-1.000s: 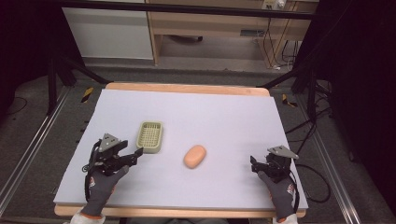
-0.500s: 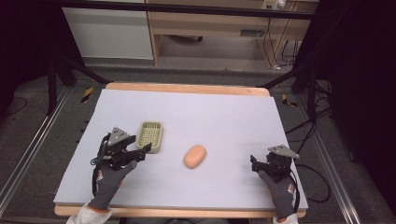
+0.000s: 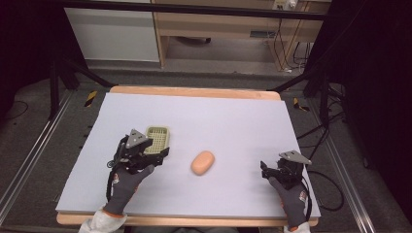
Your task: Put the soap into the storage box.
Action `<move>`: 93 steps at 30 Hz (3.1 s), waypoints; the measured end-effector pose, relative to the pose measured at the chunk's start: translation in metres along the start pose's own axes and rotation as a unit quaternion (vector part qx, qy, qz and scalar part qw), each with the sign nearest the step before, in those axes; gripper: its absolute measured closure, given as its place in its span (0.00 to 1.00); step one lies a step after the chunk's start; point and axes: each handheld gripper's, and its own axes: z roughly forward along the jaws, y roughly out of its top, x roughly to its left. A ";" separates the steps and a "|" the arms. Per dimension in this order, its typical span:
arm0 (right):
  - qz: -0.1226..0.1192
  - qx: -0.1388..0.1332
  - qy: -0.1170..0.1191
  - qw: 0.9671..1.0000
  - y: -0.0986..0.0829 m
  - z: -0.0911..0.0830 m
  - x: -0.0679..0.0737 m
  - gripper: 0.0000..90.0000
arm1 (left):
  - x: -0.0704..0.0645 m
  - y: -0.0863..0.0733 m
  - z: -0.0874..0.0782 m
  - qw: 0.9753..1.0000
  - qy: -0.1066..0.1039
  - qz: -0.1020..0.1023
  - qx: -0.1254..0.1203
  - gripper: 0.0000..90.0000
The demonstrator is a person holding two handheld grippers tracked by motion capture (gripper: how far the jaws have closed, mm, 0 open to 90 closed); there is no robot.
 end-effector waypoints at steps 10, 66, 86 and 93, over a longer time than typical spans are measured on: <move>0.005 0.002 0.002 1.000 0.000 0.000 0.000 0.11 | -0.017 0.003 0.013 1.000 -0.010 0.015 0.010 0.31; 0.008 0.006 0.007 1.000 0.001 0.000 0.000 0.11 | -0.082 0.003 0.086 0.993 -0.043 0.069 0.084 0.29; 0.008 0.009 0.008 1.000 0.001 0.001 0.000 0.10 | -0.093 -0.003 0.101 0.990 -0.048 0.082 0.105 0.28; 0.008 0.011 0.009 1.000 0.001 0.001 0.000 0.10 | -0.095 -0.008 0.110 0.989 -0.047 0.082 0.116 0.28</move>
